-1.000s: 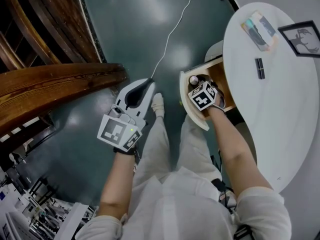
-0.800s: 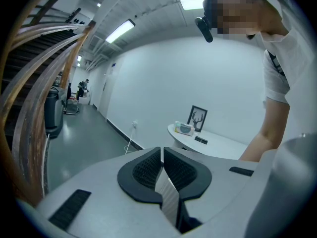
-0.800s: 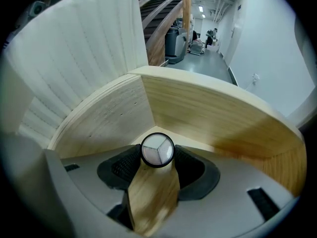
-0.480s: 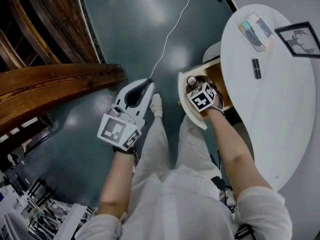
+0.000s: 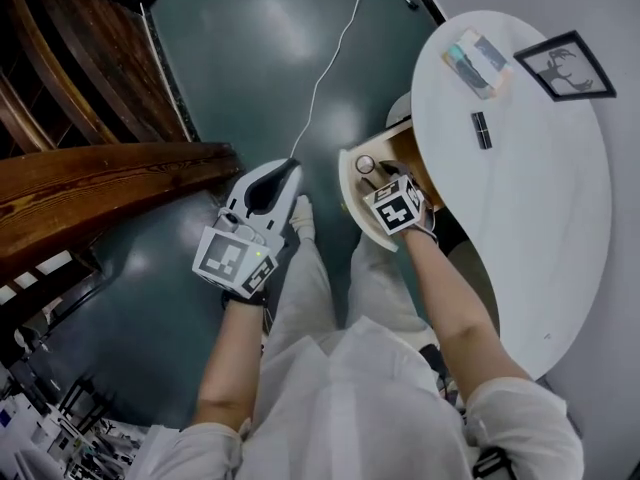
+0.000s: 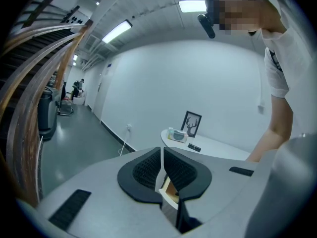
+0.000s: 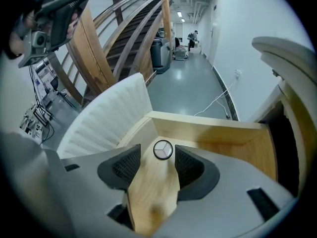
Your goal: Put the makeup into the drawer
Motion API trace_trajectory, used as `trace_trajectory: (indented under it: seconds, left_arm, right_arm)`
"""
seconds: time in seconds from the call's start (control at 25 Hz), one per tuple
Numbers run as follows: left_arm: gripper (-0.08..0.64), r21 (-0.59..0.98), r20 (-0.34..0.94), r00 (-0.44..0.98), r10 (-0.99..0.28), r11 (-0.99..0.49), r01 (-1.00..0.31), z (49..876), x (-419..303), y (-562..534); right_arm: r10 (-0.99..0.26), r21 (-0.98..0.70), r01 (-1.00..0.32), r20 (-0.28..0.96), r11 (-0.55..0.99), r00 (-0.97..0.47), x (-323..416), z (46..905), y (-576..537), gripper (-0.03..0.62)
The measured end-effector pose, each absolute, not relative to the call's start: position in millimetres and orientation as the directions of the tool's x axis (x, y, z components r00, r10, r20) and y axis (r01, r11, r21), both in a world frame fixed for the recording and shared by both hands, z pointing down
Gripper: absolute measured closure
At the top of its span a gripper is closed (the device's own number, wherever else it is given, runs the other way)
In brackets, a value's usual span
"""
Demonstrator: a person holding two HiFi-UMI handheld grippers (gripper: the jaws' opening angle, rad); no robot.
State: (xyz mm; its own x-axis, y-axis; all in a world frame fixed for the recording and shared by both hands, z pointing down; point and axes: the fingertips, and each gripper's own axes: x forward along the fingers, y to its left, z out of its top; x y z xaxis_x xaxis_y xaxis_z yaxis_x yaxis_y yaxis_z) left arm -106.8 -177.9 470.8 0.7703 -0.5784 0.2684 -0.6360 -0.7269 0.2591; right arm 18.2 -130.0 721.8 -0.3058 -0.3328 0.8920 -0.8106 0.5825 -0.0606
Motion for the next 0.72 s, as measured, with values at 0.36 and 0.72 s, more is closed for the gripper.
trace_trajectory:
  seconds: [0.36, 0.72]
  left_arm:
    - [0.529, 0.249, 0.236, 0.805, -0.545, -0.767, -0.592, 435, -93, -182]
    - [0.529, 0.238, 0.222, 0.82, -0.527, -0.787, -0.57, 410, -79, -182]
  right_arm:
    - [-0.409, -0.071, -0.848, 0.853, 0.525, -0.325, 19, 649, -125, 0.414]
    - [-0.507, -0.063, -0.881, 0.798, 0.469, -0.326, 46, 571, -132, 0.448]
